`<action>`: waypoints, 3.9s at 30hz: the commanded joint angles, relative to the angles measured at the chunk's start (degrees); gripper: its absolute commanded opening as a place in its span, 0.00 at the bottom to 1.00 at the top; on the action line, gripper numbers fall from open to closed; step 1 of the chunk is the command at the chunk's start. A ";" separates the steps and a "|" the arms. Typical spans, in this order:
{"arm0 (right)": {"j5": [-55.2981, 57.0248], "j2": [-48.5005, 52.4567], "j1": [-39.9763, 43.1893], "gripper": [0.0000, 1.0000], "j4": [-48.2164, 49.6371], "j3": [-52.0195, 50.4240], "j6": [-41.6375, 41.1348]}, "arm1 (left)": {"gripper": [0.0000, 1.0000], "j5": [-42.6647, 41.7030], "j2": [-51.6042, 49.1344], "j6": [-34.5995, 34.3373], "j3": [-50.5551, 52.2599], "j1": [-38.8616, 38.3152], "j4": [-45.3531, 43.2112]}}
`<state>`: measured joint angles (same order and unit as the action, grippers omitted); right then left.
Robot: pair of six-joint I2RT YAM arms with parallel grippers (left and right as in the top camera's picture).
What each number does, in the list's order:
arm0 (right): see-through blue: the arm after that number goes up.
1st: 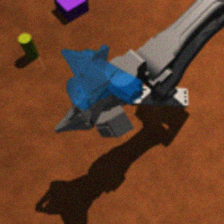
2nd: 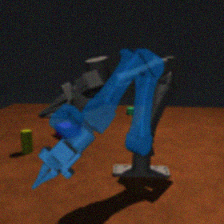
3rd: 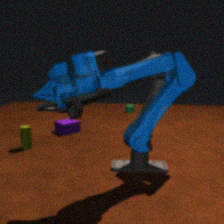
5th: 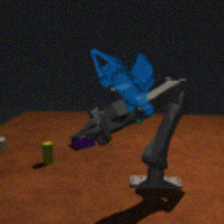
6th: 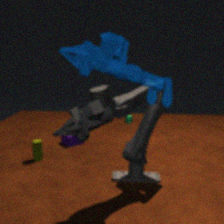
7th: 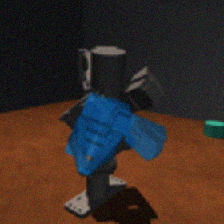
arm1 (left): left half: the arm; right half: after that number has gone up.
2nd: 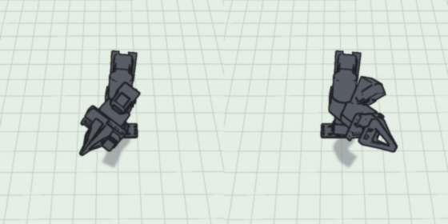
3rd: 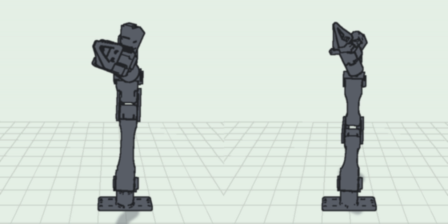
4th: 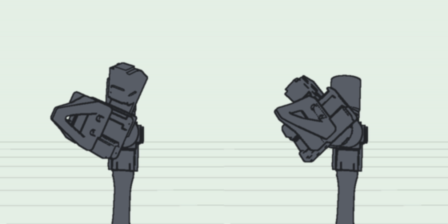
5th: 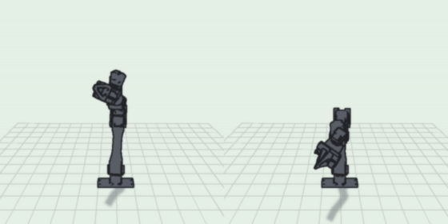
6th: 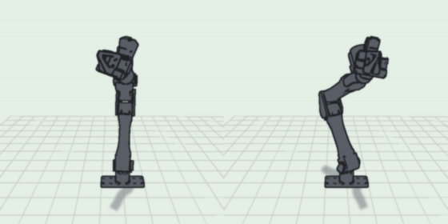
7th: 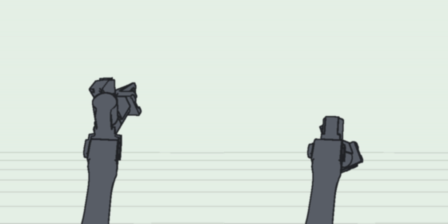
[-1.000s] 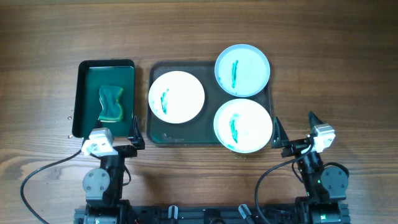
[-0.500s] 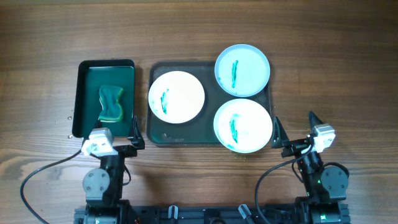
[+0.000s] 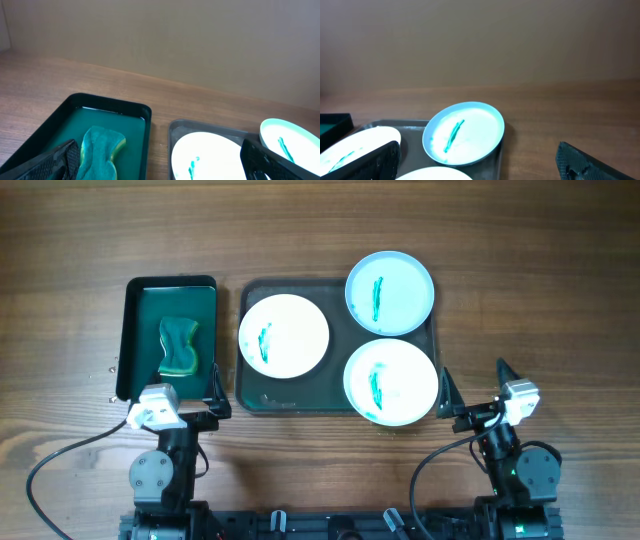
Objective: Clean dirty plates on tray and stack at the side
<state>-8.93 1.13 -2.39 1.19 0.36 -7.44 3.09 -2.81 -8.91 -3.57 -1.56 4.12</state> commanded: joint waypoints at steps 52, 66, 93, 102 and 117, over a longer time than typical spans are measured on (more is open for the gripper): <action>-18.10 85.18 -7.30 0.86 -51.65 75.71 -5.01 | 1.00 -11.89 -85.66 0.74 -93.61 -0.33 68.78; -5.46 109.50 -24.04 0.49 -40.63 81.24 -21.92 | 1.00 0.52 -88.00 -9.57 -93.50 1.84 69.40; -2.71 120.61 -28.94 0.04 -31.39 81.11 -21.24 | 0.89 3.06 -99.23 -10.01 -92.87 5.16 68.11; -2.58 120.61 -28.94 0.04 -31.17 81.00 -21.24 | 0.79 3.26 -99.54 -4.98 -84.24 6.29 62.69; -2.58 120.61 -28.94 0.04 -30.80 81.00 -21.20 | 0.71 10.95 -104.83 -4.76 -69.44 6.36 46.25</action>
<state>-12.78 120.05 -31.35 -29.82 80.31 -28.91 9.87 -106.13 -14.68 -73.95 4.54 52.23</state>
